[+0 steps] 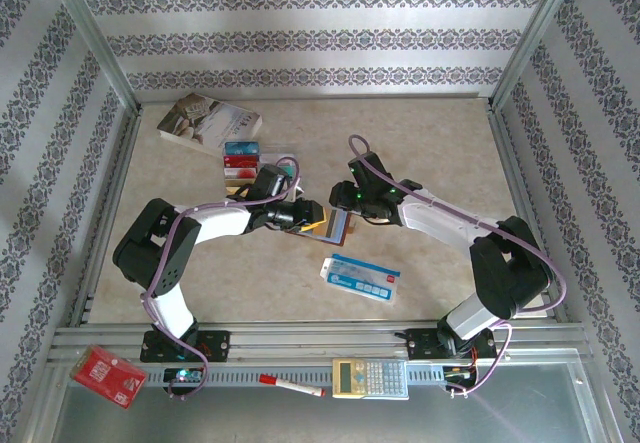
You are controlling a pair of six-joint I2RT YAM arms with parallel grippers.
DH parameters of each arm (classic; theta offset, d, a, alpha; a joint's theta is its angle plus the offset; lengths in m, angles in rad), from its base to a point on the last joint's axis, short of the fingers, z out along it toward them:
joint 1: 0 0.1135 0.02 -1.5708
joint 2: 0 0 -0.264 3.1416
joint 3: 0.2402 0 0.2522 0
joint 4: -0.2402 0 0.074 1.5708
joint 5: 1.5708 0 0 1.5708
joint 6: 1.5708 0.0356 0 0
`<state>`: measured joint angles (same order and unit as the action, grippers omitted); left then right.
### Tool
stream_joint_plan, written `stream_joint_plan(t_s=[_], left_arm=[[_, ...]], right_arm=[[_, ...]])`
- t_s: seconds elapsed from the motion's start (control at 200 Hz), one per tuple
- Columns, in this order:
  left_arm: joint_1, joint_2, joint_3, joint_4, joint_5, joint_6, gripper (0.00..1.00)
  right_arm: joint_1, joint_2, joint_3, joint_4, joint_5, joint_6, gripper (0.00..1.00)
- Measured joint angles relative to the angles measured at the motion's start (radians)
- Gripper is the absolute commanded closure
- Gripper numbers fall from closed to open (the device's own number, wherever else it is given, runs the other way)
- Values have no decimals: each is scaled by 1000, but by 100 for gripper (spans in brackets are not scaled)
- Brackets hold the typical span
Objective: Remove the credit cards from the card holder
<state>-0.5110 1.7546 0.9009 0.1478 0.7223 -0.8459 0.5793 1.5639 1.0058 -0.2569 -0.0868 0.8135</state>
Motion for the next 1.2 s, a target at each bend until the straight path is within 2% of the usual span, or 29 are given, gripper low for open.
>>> stream_joint_plan(t_s=[0.21, 0.719, 1.199], left_arm=[[3, 2, 2, -10, -15, 6, 65], [48, 32, 27, -98, -90, 15, 73], [48, 95, 41, -114, -95, 27, 74]], right_arm=[[0, 0, 0, 0, -1, -3, 54], [73, 182, 1, -16, -12, -22, 77], [73, 226, 14, -14, -13, -24, 77]])
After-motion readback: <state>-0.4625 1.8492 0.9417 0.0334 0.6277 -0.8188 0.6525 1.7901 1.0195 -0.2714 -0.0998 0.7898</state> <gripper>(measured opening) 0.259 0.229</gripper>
